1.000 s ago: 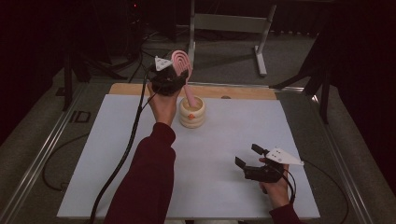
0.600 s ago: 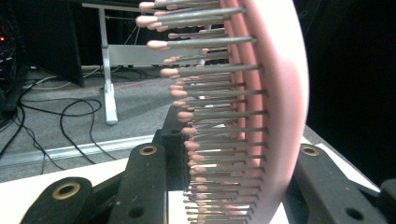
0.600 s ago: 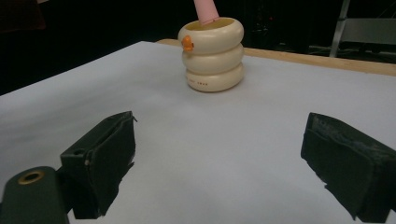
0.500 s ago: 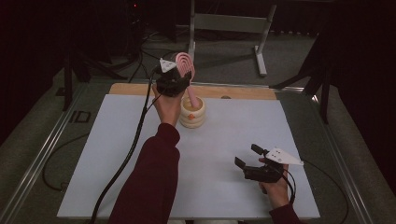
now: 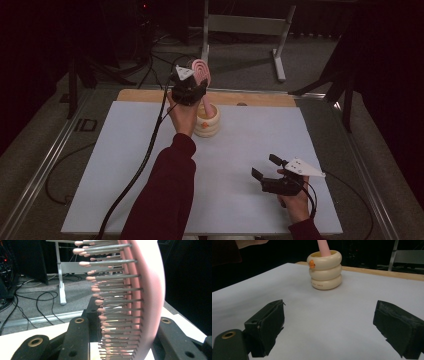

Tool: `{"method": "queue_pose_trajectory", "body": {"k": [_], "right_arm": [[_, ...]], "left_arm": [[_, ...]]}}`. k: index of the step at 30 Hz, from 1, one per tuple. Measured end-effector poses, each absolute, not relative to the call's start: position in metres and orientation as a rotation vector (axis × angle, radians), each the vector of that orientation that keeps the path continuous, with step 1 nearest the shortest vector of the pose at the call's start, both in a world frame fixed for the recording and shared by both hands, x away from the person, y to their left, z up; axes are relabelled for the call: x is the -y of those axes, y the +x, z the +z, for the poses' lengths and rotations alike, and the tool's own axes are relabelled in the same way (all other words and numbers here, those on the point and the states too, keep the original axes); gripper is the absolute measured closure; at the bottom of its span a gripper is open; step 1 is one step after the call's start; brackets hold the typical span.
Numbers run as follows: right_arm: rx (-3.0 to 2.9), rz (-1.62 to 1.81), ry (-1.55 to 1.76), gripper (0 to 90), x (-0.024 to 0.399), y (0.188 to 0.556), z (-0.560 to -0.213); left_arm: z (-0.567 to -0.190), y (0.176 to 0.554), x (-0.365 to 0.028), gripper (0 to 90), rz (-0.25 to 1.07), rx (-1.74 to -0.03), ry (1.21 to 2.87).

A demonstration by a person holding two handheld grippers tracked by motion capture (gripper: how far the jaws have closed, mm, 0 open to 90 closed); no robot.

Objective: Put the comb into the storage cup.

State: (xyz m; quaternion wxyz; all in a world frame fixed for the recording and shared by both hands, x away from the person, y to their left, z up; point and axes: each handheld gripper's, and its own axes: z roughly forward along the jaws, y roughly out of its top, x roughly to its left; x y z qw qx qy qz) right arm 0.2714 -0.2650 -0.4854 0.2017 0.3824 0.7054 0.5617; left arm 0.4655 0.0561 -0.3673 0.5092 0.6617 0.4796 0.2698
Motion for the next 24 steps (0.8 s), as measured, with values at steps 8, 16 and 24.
{"method": "queue_pose_trajectory", "body": {"k": [8,16,24], "right_arm": [[-1.969,1.568,1.066,10.1,0.265,0.271,-0.485],[-1.97,1.567,1.067,10.1,0.265,0.271,-0.485],[-1.974,1.569,1.068,10.1,0.264,0.271,-0.485]], "left_arm": [[-0.372,0.466,-0.053,63.7,0.646,-1.162,1.596],[-0.377,0.467,-0.05,63.7,0.653,-1.171,1.607],[-0.383,0.468,-0.047,63.7,0.651,-1.181,1.615]]}}
